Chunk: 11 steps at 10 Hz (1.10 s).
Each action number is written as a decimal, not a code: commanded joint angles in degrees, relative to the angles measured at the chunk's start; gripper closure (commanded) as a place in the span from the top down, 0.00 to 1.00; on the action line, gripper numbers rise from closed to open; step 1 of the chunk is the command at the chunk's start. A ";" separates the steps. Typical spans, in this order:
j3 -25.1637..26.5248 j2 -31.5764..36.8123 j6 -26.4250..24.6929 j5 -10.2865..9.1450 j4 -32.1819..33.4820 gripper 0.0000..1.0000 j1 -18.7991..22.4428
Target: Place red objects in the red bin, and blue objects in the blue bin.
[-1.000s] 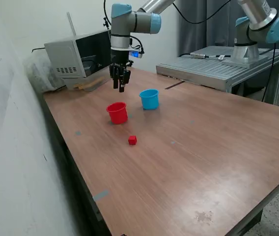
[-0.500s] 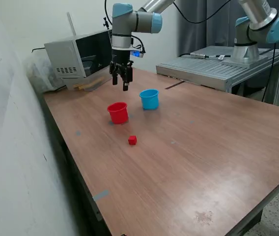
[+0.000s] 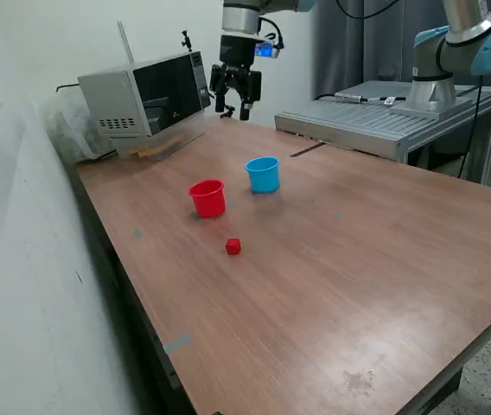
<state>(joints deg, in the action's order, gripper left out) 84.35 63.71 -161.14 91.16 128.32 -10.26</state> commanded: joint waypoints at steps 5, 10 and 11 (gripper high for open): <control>3.72 10.83 -0.31 0.07 -3.69 1.00 9.81; -3.74 1.79 -14.25 0.16 -6.68 1.00 17.71; -5.14 -0.75 -17.68 0.16 -6.59 1.00 18.16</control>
<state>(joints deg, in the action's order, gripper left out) 82.95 68.44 -170.12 91.29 122.04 4.75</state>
